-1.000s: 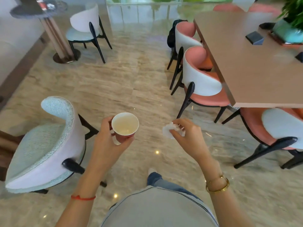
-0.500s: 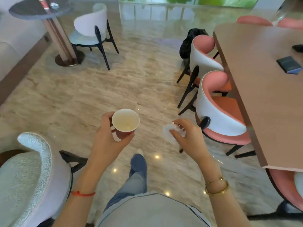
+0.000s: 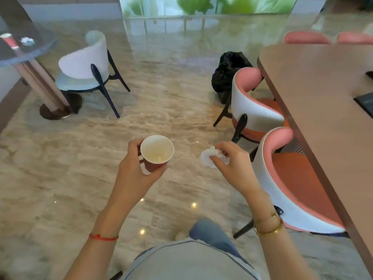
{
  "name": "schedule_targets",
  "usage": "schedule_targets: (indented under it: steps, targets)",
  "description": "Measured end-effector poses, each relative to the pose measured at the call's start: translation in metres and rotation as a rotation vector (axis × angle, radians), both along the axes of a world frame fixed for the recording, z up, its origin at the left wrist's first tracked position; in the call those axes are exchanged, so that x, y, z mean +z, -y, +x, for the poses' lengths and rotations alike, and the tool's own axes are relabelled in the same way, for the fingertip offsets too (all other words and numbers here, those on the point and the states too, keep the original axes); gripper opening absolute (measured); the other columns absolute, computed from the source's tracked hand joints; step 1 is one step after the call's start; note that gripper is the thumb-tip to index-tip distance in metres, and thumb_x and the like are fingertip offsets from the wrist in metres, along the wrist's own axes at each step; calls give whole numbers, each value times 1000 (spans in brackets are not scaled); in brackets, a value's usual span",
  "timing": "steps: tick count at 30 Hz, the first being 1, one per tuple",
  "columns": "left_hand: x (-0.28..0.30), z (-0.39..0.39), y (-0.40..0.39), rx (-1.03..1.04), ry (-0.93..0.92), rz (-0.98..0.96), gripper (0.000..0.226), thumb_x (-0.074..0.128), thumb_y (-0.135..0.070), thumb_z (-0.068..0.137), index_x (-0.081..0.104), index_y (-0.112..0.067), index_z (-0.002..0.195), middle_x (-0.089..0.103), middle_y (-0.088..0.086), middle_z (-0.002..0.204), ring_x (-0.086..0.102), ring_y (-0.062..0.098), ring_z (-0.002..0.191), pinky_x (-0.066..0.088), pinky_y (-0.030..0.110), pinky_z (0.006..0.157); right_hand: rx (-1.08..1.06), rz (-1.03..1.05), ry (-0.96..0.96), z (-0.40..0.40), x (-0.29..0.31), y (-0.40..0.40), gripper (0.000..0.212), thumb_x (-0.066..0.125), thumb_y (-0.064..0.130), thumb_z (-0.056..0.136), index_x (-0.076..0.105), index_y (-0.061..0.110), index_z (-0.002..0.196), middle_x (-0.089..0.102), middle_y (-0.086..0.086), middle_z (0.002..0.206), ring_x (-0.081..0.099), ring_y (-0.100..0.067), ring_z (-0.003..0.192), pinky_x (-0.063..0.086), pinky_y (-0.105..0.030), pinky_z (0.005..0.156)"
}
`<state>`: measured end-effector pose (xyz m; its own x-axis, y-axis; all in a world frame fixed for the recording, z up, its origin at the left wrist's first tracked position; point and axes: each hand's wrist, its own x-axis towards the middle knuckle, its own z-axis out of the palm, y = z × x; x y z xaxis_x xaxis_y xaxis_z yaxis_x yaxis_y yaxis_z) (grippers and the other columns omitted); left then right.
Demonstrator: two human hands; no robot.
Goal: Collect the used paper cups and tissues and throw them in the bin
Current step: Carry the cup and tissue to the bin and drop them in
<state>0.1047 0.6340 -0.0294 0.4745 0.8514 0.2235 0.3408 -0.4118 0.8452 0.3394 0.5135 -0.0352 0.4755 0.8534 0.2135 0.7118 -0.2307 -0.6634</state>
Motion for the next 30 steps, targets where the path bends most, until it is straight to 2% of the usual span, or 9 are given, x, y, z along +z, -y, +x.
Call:
schedule_targets:
  steps: [4, 9, 17, 22, 25, 28, 30]
  targets:
    - [-6, 45, -75, -37, -8, -37, 70, 85, -32, 68, 39, -37, 120, 53, -26, 117, 53, -10, 104, 42, 3, 79, -20, -33, -11, 42, -6, -68, 23, 69, 22, 86, 65, 16, 108, 60, 8, 97, 55, -4, 86, 41, -7, 76]
    - [-22, 114, -169, -40, -19, -50, 70, 86, -30, 67, 40, -38, 119, 53, -26, 116, 52, -10, 105, 41, 2, 78, -19, -57, -17, 110, -24, -162, 25, 69, 19, 86, 65, 14, 110, 60, 8, 99, 56, -8, 89, 47, -21, 81]
    - [-8, 256, -350, -42, -10, 8, 68, 85, -36, 68, 41, -39, 119, 52, -31, 116, 52, -9, 106, 42, 2, 80, -1, -15, 12, 256, -11, -346, 23, 69, 19, 85, 64, 17, 108, 58, 10, 97, 52, -5, 85, 37, -5, 73]
    - [4, 335, -444, -43, -5, 26, 67, 84, -36, 69, 41, -37, 120, 49, -37, 116, 51, -11, 107, 41, 2, 81, -9, 10, 13, 333, 2, -443, 24, 69, 18, 85, 65, 14, 108, 60, 6, 98, 55, -9, 87, 41, -17, 77]
    - [3, 374, -490, -49, -10, 16, 68, 84, -35, 69, 39, -38, 120, 46, -43, 113, 50, -14, 106, 41, 1, 80, -20, 10, 5, 369, 1, -487, 22, 68, 19, 85, 65, 16, 106, 60, 7, 98, 54, -7, 88, 38, -9, 76]
    - [-6, 413, -539, -61, -11, -4, 67, 84, -34, 69, 39, -39, 118, 50, -35, 113, 50, -15, 105, 40, 0, 79, -40, -4, -19, 406, -10, -530, 22, 68, 19, 85, 66, 17, 107, 60, 9, 98, 53, -4, 88, 43, -14, 74]
    - [-15, 442, -576, -60, -16, -10, 67, 85, -34, 69, 41, -37, 119, 52, -28, 115, 50, -14, 106, 40, 0, 80, -59, -11, -24, 432, -21, -561, 22, 68, 17, 84, 66, 16, 106, 61, 8, 97, 52, -3, 87, 40, -11, 75]
